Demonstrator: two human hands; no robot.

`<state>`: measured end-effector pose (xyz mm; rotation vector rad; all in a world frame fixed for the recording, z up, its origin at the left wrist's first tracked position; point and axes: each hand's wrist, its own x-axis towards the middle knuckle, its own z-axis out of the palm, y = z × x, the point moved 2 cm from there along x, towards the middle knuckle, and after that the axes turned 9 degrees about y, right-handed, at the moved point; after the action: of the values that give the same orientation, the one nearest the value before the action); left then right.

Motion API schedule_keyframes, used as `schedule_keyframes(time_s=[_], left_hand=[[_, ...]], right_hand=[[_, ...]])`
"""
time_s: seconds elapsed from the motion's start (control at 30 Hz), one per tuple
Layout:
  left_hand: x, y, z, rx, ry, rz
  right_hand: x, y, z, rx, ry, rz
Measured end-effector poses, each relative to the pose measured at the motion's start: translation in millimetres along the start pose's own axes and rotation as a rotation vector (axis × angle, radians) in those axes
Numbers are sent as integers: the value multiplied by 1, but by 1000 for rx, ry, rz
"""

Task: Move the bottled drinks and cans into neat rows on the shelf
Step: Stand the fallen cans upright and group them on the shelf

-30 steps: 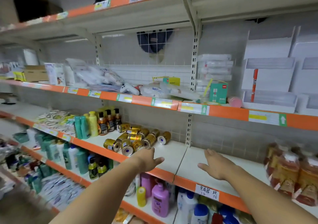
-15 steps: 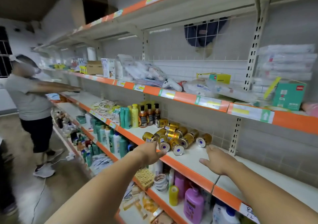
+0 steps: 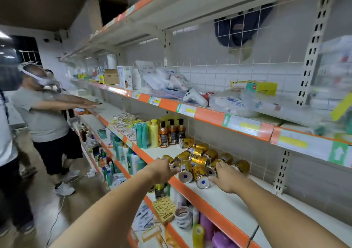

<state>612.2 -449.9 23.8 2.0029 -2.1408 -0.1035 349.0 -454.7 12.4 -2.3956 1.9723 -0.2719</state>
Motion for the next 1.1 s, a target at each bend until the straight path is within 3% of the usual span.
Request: schedule_keyframes(time_s=[0.6, 0.77, 1.1], left_hand=[[101, 10, 38, -7, -68, 58], [127, 17, 52, 94, -63, 57], [158, 26, 79, -24, -86, 16]], right_hand=[[99, -12, 41, -2, -100, 28], [114, -18, 54, -41, -2, 57], [122, -20, 77, 130, -69, 274]])
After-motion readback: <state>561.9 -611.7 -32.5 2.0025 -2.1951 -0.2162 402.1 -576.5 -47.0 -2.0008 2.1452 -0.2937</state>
